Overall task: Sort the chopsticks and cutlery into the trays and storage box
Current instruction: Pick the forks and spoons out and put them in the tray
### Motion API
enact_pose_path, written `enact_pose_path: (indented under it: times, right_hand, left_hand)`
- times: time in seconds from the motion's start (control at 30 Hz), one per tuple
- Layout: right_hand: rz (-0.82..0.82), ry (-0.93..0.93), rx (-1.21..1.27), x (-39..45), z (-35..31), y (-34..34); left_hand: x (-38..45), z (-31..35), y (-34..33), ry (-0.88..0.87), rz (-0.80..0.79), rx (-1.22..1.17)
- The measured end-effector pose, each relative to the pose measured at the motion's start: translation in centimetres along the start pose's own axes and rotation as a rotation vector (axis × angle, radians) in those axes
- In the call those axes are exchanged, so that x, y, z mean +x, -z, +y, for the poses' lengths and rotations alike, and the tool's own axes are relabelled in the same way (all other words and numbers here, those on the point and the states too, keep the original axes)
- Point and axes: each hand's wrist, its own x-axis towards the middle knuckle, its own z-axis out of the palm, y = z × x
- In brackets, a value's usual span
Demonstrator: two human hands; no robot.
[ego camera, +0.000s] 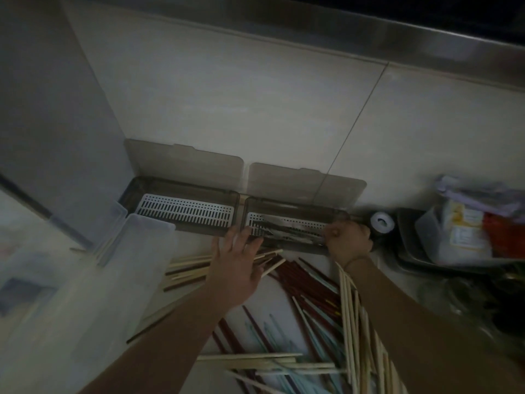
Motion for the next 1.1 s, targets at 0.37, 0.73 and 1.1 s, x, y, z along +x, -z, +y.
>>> enact_pose_path:
  times: [0.37, 0.73, 1.1]
  right_hand:
    - [0.292, 0.084, -0.047, -19.8, 15.5, -3.1]
    - [0.107, 0.126, 0.029, -20.2, 18.2, -2.4]
    - [0.220, 0.055, 0.028, -18.8, 18.3, -1.5]
  left_hand:
    - [-5.7, 13.8, -5.0, -0.624, -0.322, -0.138]
    - [-7.3, 13.2, -5.3, -0.448, -0.334, -0.015]
    - [-9.0, 5.5, -5.7, -0.398, -0.148, -0.002]
